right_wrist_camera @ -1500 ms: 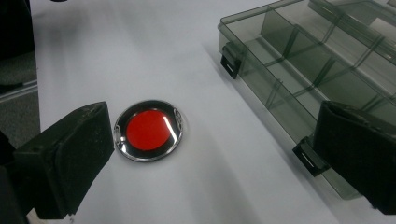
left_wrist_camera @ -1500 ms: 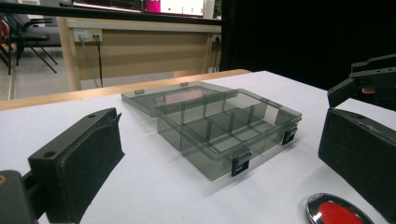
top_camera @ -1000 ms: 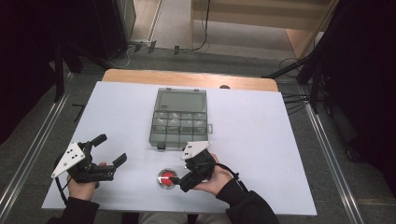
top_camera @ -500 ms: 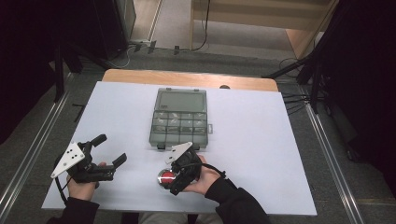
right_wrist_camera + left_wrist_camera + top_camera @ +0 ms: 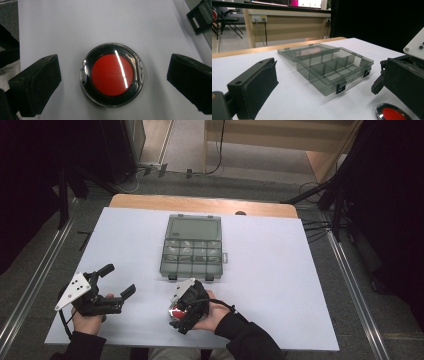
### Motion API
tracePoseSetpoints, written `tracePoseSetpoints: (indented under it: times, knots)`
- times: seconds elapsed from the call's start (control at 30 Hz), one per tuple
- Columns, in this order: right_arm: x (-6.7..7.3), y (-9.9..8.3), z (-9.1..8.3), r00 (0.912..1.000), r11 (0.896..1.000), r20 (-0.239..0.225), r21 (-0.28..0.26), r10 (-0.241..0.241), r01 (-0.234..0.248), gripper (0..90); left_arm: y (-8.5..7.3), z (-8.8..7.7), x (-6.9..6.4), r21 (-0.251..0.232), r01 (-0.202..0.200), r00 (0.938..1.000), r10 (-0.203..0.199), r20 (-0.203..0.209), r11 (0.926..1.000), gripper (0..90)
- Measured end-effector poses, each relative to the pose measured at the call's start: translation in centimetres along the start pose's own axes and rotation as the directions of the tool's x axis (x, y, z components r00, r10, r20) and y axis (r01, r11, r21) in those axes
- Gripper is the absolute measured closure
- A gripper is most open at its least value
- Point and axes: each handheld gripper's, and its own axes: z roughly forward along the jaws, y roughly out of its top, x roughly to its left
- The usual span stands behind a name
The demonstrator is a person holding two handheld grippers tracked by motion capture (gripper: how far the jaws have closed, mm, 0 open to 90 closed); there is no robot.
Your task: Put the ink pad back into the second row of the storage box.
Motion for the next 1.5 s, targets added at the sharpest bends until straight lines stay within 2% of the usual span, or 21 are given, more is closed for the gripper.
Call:
tracePoseSetpoints:
  times: [0.07,0.1,0.17,0.2,0.23,0.27,0.3,0.47,0.6,0.73,0.83,0.97,1.0,1.07,1.1,1.23,1.33,1.5]
  knots:
    - [0.0,0.0,0.1,1.0000,1.000,-0.001,-0.001,-0.002,0.002,3.1,0.0,0.0,0.0,0.000,0.000,1.0000,0.000,0.000,1.0000,0.0]
    - [0.0,0.0,0.2,0.9998,1.000,-0.004,0.009,-0.020,0.020,6.6,0.0,0.0,0.0,0.000,0.000,1.0000,0.000,-0.001,1.0000,0.0]
    - [0.0,0.0,0.3,0.9996,1.000,0.000,0.011,-0.028,0.028,8.2,0.0,0.0,0.0,0.001,0.000,1.0000,0.000,-0.001,1.0000,0.0]
    - [0.1,-0.1,0.4,0.9995,0.999,-0.006,0.020,-0.032,0.033,13.8,0.0,0.0,0.0,0.001,0.000,1.0000,0.000,-0.001,1.0000,0.0]
    - [0.1,-0.1,0.4,0.9995,0.999,-0.006,0.020,-0.032,0.033,13.8,0.0,0.0,0.0,0.001,0.000,1.0000,0.000,0.000,1.0000,0.0]
    - [0.3,-0.1,0.5,0.9990,0.999,0.015,0.028,-0.043,0.043,15.1,0.0,0.0,0.0,0.001,0.000,1.0000,0.000,-0.001,1.0000,0.0]
    - [0.2,-0.1,0.6,0.9986,0.998,0.014,0.025,-0.051,0.051,16.7,0.0,0.0,0.0,0.000,0.000,1.0000,0.000,0.000,1.0000,0.0]
    - [0.3,-0.2,0.6,0.9988,0.999,0.034,0.034,-0.035,0.034,23.5,0.0,0.0,0.0,0.001,0.001,1.0000,-0.001,0.000,1.0000,0.0]
    - [0.4,-0.3,0.5,0.9991,0.999,0.025,0.025,-0.033,0.033,30.3,0.0,0.0,0.0,-0.001,0.004,1.0000,-0.004,0.001,1.0000,0.0]
    - [0.4,-0.3,0.5,0.9983,0.999,0.030,0.021,-0.050,0.049,30.6,0.0,-0.1,0.1,-0.004,0.014,0.9999,-0.014,0.001,0.9999,0.0]
    - [0.7,-0.2,0.3,0.9981,0.999,0.045,0.030,-0.041,0.040,30.8,-0.1,-0.1,0.2,-0.001,0.020,0.9998,-0.020,0.001,0.9998,0.0]
    - [0.8,-0.2,0.3,0.9965,0.998,0.055,0.027,-0.063,0.061,30.9,-0.1,-0.1,0.2,-0.002,0.021,0.9998,-0.021,0.002,0.9998,0.0]
    - [0.9,-0.3,0.1,0.9975,0.999,0.054,0.033,-0.044,0.043,30.9,0.0,-0.1,0.1,-0.002,0.019,0.9998,-0.019,0.004,0.9998,0.0]
    - [0.7,-0.2,0.0,0.9967,0.998,0.063,0.029,-0.050,0.048,30.9,0.0,-0.1,0.1,-0.003,0.019,0.9998,-0.019,0.004,0.9998,0.0]
    - [0.7,-0.3,-0.2,0.9977,0.999,0.064,0.033,-0.021,0.019,30.9,0.0,-0.1,0.1,-0.003,0.019,0.9998,-0.019,0.005,0.9998,0.0]
    - [0.1,-0.3,-0.8,0.9973,1.000,0.074,0.002,0.003,-0.003,30.9,-0.1,0.0,0.2,0.002,0.019,0.9998,-0.019,0.003,0.9998,0.0]
    - [-0.5,-0.4,-1.7,0.9959,0.999,0.077,-0.027,0.046,-0.044,30.9,-0.1,0.0,0.2,0.004,0.015,0.9999,-0.015,0.003,0.9999,0.0]
    - [-1.1,-0.4,-2.4,0.9947,0.997,0.082,-0.047,0.062,-0.058,30.9,-0.1,0.0,0.2,0.005,0.015,0.9999,-0.015,0.002,0.9999,0.0]
